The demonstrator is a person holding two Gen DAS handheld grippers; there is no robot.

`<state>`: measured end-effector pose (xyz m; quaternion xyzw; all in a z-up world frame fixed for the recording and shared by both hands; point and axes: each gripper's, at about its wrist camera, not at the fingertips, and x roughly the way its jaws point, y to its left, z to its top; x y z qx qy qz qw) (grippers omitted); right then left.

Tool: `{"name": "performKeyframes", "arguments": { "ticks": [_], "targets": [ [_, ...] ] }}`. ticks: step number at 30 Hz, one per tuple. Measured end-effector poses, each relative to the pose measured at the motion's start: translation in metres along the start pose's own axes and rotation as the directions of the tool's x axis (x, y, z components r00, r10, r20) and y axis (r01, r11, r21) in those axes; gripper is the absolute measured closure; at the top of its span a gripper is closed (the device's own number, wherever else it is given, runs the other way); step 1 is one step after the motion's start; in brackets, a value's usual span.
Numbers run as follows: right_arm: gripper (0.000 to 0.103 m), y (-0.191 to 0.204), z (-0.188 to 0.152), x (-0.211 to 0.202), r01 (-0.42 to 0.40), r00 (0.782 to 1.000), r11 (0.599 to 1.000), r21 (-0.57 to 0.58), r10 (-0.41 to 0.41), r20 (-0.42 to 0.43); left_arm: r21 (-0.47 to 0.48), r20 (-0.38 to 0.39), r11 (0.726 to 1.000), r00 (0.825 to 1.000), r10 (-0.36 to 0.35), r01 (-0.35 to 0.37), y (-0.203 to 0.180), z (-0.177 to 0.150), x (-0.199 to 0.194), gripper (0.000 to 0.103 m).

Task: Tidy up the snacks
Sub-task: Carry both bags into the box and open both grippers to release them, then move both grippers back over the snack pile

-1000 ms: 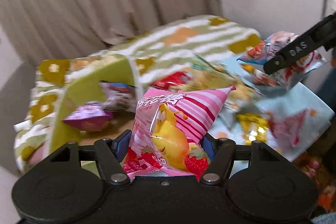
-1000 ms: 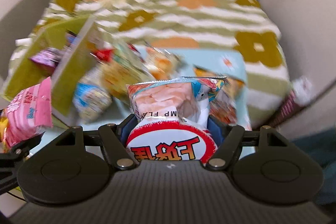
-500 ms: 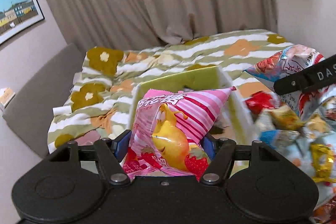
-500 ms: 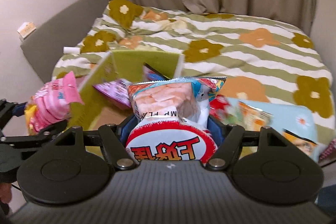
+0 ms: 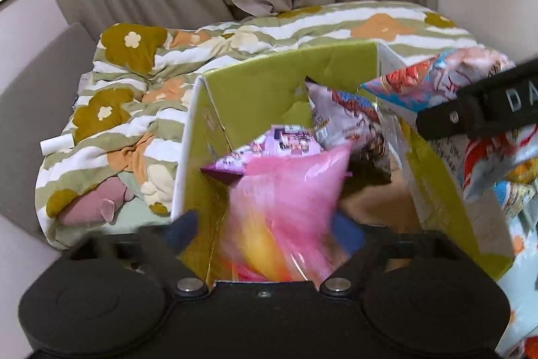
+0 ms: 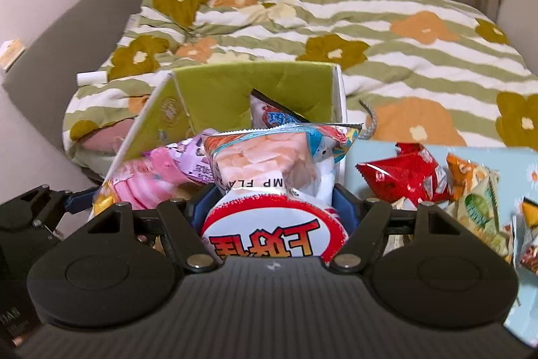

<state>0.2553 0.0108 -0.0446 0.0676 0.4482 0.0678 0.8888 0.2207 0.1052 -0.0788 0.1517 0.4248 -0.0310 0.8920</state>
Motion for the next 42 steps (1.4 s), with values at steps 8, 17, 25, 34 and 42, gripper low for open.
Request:
{"name": "performKeyframes", "arguments": {
  "ticks": [8, 17, 25, 34, 42],
  "targets": [
    [0.016, -0.001, -0.005, -0.001, 0.032, 0.999, 0.999, 0.023, -0.032, -0.023, -0.022, 0.006, 0.998, 0.998, -0.064, 0.064, 0.017, -0.012, -0.01, 0.0],
    [0.015, 0.009, -0.004, -0.007, -0.044, 0.999, 0.999, 0.028, 0.044, -0.027, -0.122, 0.069, 0.992, 0.997, -0.028, 0.036, 0.04, -0.013, -0.044, 0.0],
    [0.007, 0.022, 0.0, 0.019, -0.098, 0.994, 0.994, 0.045, 0.1, -0.038, -0.17, 0.082, 0.985, 0.997, 0.005, 0.009, 0.051, -0.013, -0.047, 0.0],
    [0.0, 0.014, -0.012, 0.023, -0.065, 0.998, 0.996, 0.056, 0.066, -0.012, -0.184, 0.045, 0.983, 0.999, 0.016, -0.008, 0.048, -0.024, -0.041, 0.0],
    [0.0, 0.015, -0.01, -0.003, -0.055, 0.998, 0.998, 0.02, 0.054, 0.029, -0.173, 0.086, 0.985, 0.996, 0.023, -0.008, 0.05, -0.018, -0.057, 0.0]
  ]
}}
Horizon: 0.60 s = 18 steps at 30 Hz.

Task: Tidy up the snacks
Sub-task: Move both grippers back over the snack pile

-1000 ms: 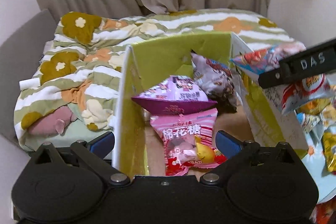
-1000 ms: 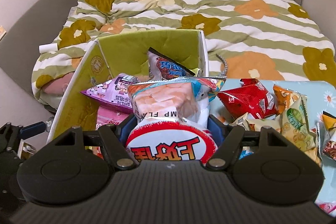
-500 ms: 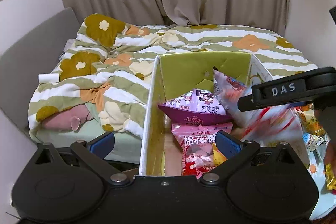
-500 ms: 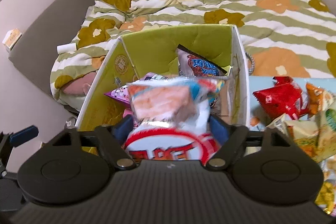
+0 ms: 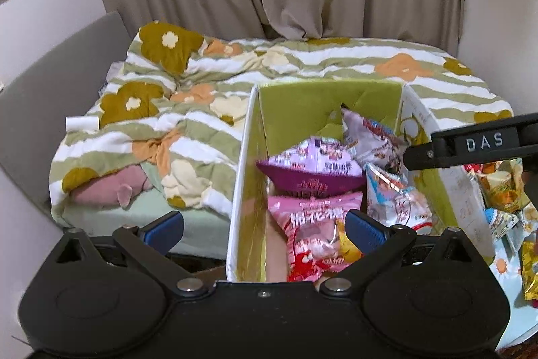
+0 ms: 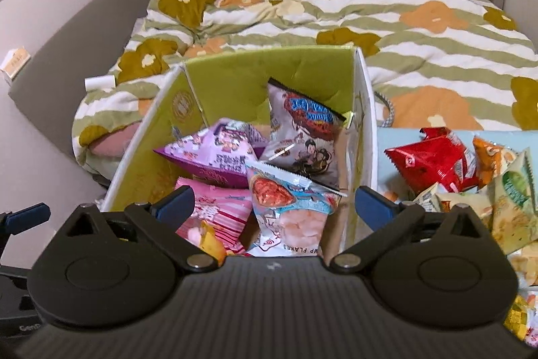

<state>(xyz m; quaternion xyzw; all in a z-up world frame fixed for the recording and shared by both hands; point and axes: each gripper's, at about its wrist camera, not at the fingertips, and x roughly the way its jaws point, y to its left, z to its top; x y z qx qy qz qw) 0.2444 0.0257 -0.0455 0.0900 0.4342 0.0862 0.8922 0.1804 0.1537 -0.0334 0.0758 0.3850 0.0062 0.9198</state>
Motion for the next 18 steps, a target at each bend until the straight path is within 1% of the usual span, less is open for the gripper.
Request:
{"name": "performKeyframes", "arguments": {
  "ticks": [4, 7, 10, 16, 18],
  "targets": [
    [0.0, 0.002, 0.003, -0.02, 0.03, 0.999, 0.999, -0.021, -0.03, 0.028, 0.003, 0.031, 1.0, 0.999, -0.021, 0.021, 0.001, 0.008, -0.011, 0.0],
    [0.0, -0.001, 0.002, -0.039, 0.04, 0.998, 0.999, -0.018, -0.039, 0.047, 0.017, 0.057, 0.998, 0.996, -0.061, 0.06, -0.002, 0.013, -0.019, 0.0],
    [0.0, -0.006, -0.001, -0.056, 0.069, 0.995, 0.998, -0.002, -0.069, 0.067, 0.043, 0.08, 0.994, 0.992, -0.102, 0.099, -0.012, 0.017, -0.027, 0.0],
    [0.0, -0.024, -0.012, -0.092, 0.153, 0.982, 0.988, 0.034, -0.156, 0.109, 0.124, 0.142, 0.979, 0.973, -0.18, 0.163, -0.039, 0.021, -0.043, 0.0],
    [0.0, -0.035, -0.017, -0.103, 0.179, 0.975, 0.982, 0.056, -0.185, 0.12, 0.136, 0.15, 0.973, 0.967, -0.207, 0.187, -0.047, 0.022, -0.048, 0.0]
  ]
}}
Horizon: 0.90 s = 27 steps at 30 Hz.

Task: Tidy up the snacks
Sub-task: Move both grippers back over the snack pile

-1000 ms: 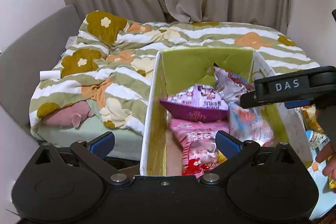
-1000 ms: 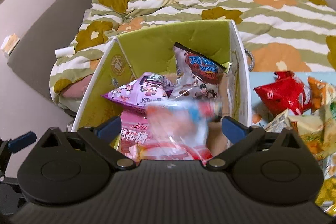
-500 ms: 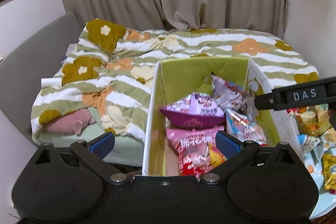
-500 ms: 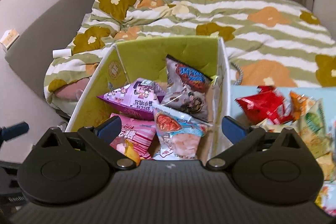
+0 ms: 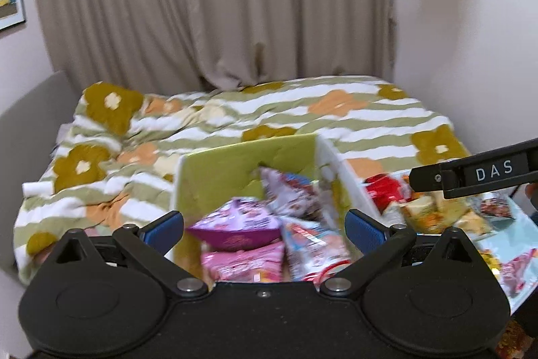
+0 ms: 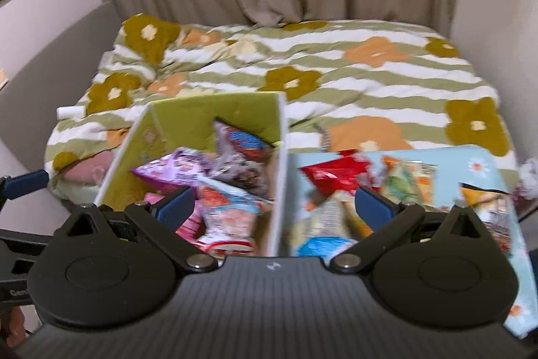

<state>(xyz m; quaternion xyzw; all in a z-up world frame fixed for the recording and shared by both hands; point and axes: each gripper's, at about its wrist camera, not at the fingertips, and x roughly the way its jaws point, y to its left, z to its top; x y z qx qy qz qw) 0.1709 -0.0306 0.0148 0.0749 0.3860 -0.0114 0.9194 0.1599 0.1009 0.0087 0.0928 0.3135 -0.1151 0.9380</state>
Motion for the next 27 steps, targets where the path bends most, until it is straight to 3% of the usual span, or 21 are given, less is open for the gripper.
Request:
{"name": "performKeyframes", "arguments": {
  "ticks": [5, 12, 19, 27],
  "targets": [
    [0.0, -0.044, -0.004, -0.023, 0.046, 0.999, 0.997, 0.056, -0.047, 0.016, 0.006, -0.003, 0.998, 0.998, -0.065, 0.065, -0.026, 0.006, -0.003, 0.0],
    [0.0, -0.112, -0.012, -0.043, 0.107, 0.993, 0.991, 0.077, -0.111, 0.04, 0.026, -0.003, 0.995, 0.995, -0.099, 0.099, -0.082, 0.013, 0.0, 0.0],
    [0.0, -0.19, -0.016, -0.04, 0.115, 0.993, 0.99, 0.08, -0.117, 0.011, 0.033, -0.017, 0.993, 0.993, -0.116, 0.117, -0.156, 0.015, 0.01, 0.0],
    [0.0, -0.26, -0.022, -0.012, 0.082, 0.996, 0.995, 0.049, -0.079, -0.043, 0.01, -0.111, 0.992, 0.986, -0.121, 0.123, -0.24, 0.007, 0.053, 0.0]
  ]
}}
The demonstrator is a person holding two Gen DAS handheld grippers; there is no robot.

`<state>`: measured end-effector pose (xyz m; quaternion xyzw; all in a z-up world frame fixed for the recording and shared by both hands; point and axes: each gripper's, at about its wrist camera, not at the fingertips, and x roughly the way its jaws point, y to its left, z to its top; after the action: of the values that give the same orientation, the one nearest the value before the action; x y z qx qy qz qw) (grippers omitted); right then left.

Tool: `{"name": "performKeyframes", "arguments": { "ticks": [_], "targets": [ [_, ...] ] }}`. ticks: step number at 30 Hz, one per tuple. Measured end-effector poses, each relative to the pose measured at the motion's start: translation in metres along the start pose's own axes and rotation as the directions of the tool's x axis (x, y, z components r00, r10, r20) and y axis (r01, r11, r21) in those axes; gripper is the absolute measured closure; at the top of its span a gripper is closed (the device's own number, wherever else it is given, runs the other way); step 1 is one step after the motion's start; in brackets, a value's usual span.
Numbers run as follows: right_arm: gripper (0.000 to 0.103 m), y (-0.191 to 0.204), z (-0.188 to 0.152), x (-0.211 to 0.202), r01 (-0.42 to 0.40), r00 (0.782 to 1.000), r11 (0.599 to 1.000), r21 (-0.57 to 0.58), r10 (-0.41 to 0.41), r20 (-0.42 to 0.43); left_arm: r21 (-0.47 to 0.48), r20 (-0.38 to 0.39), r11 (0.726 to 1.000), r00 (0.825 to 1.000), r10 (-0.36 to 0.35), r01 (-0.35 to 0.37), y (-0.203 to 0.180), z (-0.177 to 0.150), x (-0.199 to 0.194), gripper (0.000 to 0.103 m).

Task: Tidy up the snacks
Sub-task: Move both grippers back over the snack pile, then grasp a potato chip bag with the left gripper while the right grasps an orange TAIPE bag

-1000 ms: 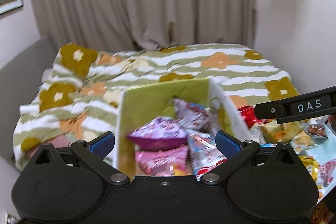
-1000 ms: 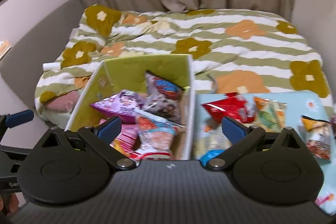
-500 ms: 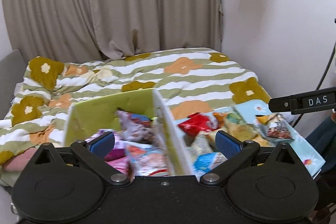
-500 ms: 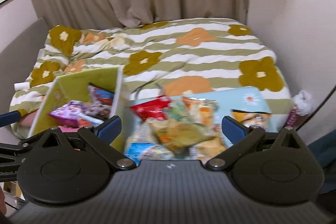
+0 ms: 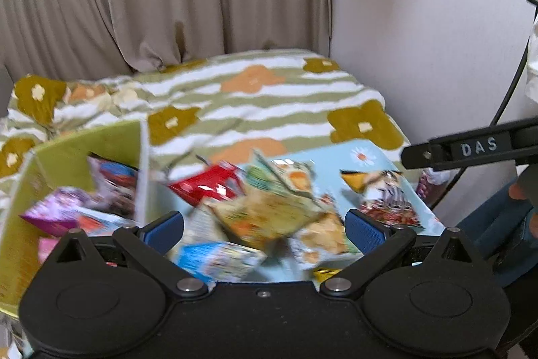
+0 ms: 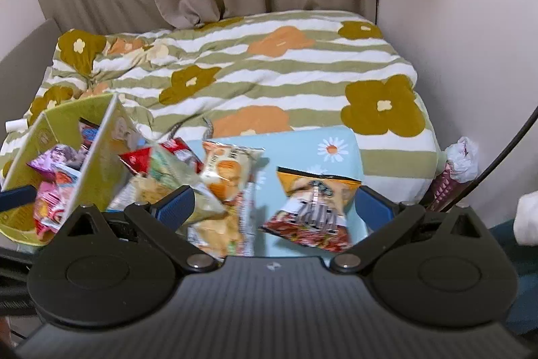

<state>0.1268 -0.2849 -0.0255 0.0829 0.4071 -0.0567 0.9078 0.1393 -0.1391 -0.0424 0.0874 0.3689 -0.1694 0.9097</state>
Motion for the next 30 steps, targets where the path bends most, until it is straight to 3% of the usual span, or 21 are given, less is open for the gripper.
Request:
{"name": "performKeyframes", "arguments": {
  "ticks": [9, 23, 27, 30],
  "targets": [
    [0.0, -0.041, -0.001, 0.057, -0.063, 0.994, 0.998, 0.004, 0.063, -0.085, -0.048, -0.122, 0.999, 0.993, 0.002, -0.008, -0.056, -0.01, 0.076, 0.0],
    [0.0, -0.064, -0.012, 0.126, -0.083, 0.982, 0.994, 0.069, 0.094, -0.164, -0.054, -0.212, 0.995, 0.975, 0.072, -0.085, -0.071, -0.022, 0.152, 0.0],
    [0.0, -0.061, -0.014, 0.135, -0.085, 0.979, 0.994, 0.069, 0.096, -0.178, -0.067, -0.245, 0.994, 0.967, 0.07, -0.088, -0.066, -0.027, 0.167, 0.014],
    [0.0, -0.06, -0.017, 0.14, -0.083, 0.977, 0.994, 0.07, 0.095, -0.191, -0.081, -0.243, 0.994, 0.968, 0.054, -0.076, -0.062, -0.03, 0.168, 0.016]
  ]
}}
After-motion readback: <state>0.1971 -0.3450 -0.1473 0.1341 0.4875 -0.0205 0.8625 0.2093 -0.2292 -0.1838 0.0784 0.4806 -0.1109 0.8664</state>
